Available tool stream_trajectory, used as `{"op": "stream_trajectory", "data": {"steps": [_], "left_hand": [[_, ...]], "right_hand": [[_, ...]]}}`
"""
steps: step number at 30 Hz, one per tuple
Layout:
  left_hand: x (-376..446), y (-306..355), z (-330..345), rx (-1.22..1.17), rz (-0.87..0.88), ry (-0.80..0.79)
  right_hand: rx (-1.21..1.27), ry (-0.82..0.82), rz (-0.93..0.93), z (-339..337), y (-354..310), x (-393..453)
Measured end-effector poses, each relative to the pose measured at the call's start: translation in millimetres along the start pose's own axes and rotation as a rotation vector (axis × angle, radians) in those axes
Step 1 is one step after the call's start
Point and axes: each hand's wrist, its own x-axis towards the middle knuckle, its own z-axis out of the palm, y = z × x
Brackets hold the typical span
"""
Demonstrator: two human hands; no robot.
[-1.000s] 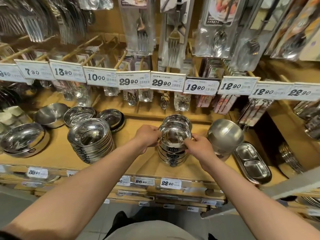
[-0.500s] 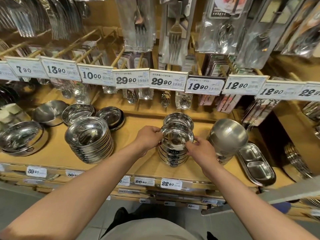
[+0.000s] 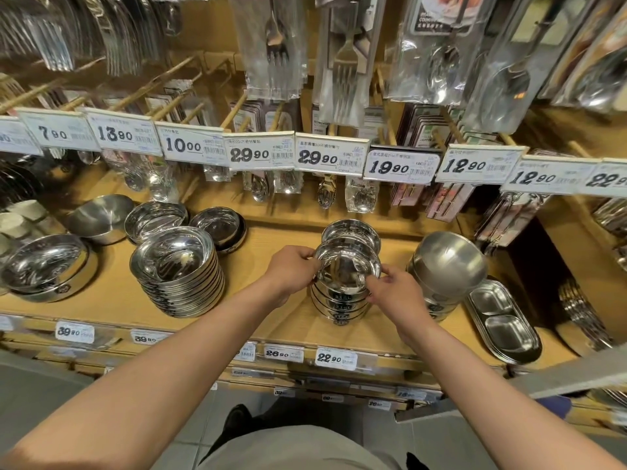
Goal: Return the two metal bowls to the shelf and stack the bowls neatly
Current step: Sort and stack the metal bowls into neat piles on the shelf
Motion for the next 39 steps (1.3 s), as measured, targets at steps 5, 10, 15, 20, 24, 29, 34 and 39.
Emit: {"op": "stream_trajectory", "data": {"steps": [5, 10, 15, 20, 24, 29, 34, 39], "left_hand": [[-2, 0, 0, -0.017, -0.012, 0.005], [-3, -4, -2, -0.048, -0.014, -0.003], [-11, -11, -4, -0.175, -0.143, -0.090], [-14, -29, 5, -0.360, -0.240, -0.254], [-13, -38, 5, -0.424, -0.235, -0.248], [-9, -51, -18, -0.475, -0.241, -0.180], [-7, -63, -49, -0.493, -0.251, -0.094], [-10, -65, -72, -0.528, -0.237, -0.064]], "right_hand": [[-0.004, 0.006, 0.015, -1, -1, 2], [0.003, -0.003, 0.026, 0, 0, 3], [0.166, -0.063, 0.144, 2, 6, 4], [0.419, -0.156, 0.271, 11, 14, 3], [0.539, -0.204, 0.230, 24, 22, 1], [0.506, -0.289, 0.214, 46, 18, -2], [0.483, -0.305, 0.263, 80, 6, 0], [0.490, -0.290, 0.326, 103, -11, 5]]}}
